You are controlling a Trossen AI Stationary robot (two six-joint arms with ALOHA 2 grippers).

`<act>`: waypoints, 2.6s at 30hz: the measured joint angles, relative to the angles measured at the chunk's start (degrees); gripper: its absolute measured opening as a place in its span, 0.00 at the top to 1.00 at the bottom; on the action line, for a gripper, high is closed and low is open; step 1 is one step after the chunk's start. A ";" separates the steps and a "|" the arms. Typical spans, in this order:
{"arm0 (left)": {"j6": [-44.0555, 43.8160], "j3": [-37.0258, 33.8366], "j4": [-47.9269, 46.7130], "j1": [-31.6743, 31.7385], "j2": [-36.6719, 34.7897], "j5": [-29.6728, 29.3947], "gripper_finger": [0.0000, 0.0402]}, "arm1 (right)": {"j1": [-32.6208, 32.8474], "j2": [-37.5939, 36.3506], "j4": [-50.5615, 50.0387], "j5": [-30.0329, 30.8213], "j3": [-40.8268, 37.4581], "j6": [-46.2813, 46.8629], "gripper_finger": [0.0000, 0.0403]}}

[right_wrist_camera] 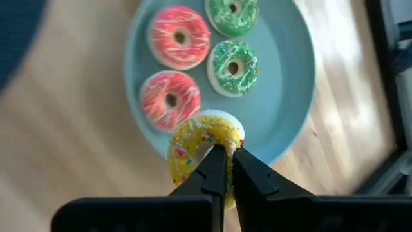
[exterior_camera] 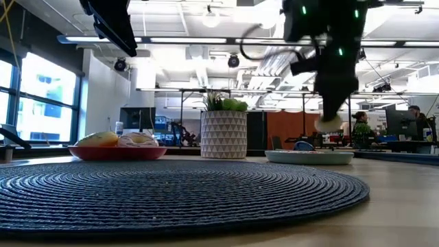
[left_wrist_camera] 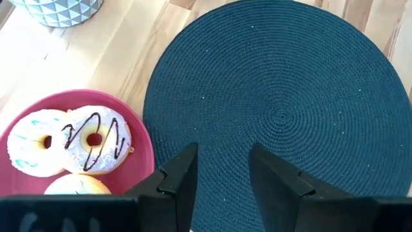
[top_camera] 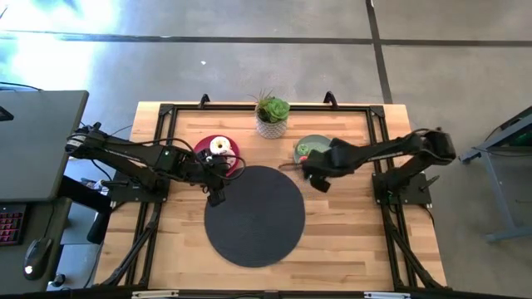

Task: Pick & Place donuts
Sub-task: Put the small yellow donut on the gray plate, then return to home position

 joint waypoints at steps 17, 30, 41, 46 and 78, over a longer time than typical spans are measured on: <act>-0.48 0.00 0.13 0.00 0.02 -1.55 0.67 | -11.82 -3.49 23.35 -7.13 -16.59 -8.43 0.92; -2.16 0.00 -0.99 0.00 -0.35 -1.49 0.67 | -12.12 -3.47 15.92 -4.91 -11.61 -9.34 0.62; -6.66 0.08 -7.84 -0.02 -12.24 -2.03 0.67 | -11.23 -3.69 -1.30 -17.50 3.22 -5.30 0.56; -6.67 0.04 -8.01 -3.45 -24.20 -9.41 0.67 | -5.77 -8.29 -1.00 -11.48 11.17 -10.48 0.56; 26.60 -46.57 46.19 -12.26 -62.99 -9.06 0.67 | -1.23 -72.67 59.84 -29.43 -38.46 -32.61 0.57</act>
